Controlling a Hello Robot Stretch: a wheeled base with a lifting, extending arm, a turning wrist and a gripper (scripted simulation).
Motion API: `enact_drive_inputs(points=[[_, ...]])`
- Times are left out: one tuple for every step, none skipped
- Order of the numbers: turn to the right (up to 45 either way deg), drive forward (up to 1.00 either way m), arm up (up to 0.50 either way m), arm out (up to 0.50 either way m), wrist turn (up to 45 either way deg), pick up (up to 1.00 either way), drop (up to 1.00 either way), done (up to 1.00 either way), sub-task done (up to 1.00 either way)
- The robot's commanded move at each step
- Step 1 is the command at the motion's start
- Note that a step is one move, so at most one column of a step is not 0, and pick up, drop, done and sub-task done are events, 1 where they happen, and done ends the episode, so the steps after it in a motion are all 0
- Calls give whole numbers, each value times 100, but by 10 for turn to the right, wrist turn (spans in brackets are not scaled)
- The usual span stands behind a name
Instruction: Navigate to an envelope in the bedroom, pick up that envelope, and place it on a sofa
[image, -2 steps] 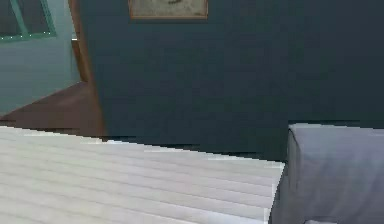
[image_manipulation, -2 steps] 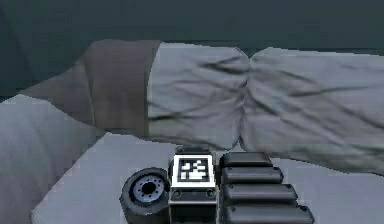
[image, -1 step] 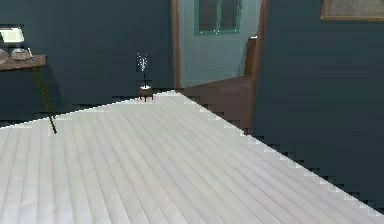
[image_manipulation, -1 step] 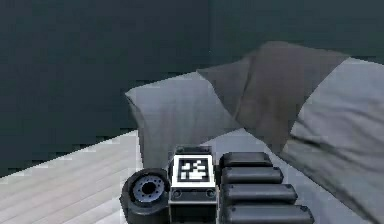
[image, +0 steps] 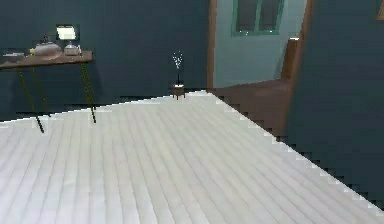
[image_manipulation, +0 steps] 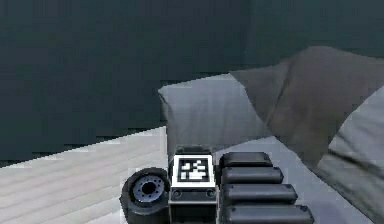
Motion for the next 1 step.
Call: enact_drive_inputs(points=[[450, 0, 0, 0, 0, 0, 0, 0, 0]])
